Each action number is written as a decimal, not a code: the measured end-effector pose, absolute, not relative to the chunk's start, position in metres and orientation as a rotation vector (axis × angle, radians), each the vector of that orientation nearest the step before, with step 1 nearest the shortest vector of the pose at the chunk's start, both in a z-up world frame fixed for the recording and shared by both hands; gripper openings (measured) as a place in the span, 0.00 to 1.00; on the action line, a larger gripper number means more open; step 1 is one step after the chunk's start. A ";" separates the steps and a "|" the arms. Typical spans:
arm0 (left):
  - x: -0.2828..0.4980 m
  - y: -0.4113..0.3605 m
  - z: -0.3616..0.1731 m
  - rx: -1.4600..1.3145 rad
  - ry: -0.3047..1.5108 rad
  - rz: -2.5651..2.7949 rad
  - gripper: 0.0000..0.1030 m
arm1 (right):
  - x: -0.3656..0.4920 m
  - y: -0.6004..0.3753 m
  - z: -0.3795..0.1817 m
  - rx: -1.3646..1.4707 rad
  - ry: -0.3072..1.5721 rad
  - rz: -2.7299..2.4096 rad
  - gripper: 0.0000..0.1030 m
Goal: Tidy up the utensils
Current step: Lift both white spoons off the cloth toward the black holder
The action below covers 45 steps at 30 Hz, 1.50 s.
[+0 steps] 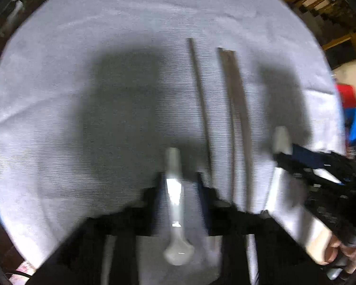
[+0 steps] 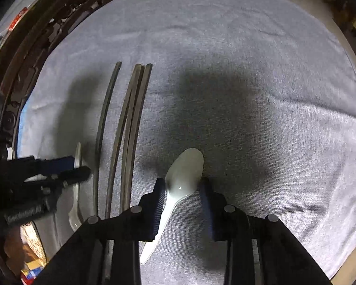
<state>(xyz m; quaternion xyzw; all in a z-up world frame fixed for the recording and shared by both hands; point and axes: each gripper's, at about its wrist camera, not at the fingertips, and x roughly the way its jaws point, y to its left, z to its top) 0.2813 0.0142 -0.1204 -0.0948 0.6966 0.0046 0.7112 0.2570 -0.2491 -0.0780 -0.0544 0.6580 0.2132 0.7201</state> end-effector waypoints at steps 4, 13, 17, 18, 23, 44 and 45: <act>0.281 0.027 -0.121 -0.261 1.548 -0.024 0.10 | 0.256 -0.248 -0.077 -0.104 1.462 0.488 0.31; 0.277 0.028 -0.121 -0.263 1.526 -0.042 0.10 | 0.255 -0.272 -0.074 -0.040 1.461 0.513 0.31; 0.263 0.040 -0.113 -0.285 1.504 -0.048 0.10 | 0.254 -0.282 -0.074 -0.012 1.455 0.519 0.31; 0.260 0.043 -0.112 -0.293 1.497 -0.049 0.10 | 0.253 -0.286 -0.073 -0.005 1.450 0.521 0.31; 0.245 0.059 -0.101 -0.329 1.448 -0.052 0.10 | 0.245 -0.307 -0.060 0.049 1.419 0.540 0.31; 0.129 0.094 0.017 -0.507 1.096 -0.030 0.10 | 0.156 -0.387 0.051 0.280 1.072 0.565 0.31; 0.125 0.092 0.023 -0.514 1.078 -0.033 0.10 | 0.149 -0.386 0.056 0.282 1.051 0.568 0.31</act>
